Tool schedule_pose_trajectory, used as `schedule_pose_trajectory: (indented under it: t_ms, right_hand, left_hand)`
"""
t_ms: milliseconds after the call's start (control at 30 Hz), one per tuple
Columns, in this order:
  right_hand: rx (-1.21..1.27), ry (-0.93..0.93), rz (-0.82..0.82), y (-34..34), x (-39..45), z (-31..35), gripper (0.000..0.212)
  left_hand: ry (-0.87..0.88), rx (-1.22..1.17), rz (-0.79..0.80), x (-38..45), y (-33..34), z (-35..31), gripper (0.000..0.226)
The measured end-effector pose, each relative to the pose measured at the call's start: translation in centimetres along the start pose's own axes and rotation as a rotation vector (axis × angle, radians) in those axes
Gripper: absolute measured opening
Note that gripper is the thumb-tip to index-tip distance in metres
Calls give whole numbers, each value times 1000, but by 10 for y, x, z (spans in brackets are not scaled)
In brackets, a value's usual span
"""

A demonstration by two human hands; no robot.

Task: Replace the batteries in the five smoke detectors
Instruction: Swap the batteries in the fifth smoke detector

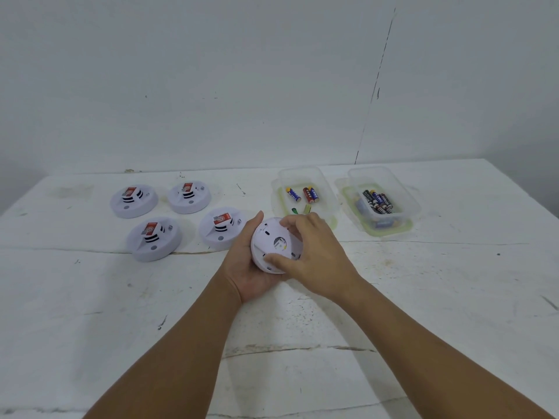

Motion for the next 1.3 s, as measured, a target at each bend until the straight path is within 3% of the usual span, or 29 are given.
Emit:
schedule_pose_trajectory:
  t_ms: [133,633,967,1300]
  right_hand:
    - [137,127,-10,-4,4,2,62]
    - [-53,204,-16,-9,4,16,58]
    - [121,164,21,-8,1,8,62]
    - [-50,73,-22,-2,-4,11,71]
  left_hand:
    - [-9,5,0,-1,1,2,58]
    - [-10,24,-14,-1,1,0,61]
    - [2,34,12,-1,0,1,66]
    - [19,67,-30,-1,-2,0,66]
Point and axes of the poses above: each hand's wrist, its own x-axis towards the middle knuckle, its own y-axis out of the palm, z = x × y, the point moved 2 cm from there along x, towards the middle knuckle, and after that the axes turned 14 degrees about -x, right-handed, at the moved point
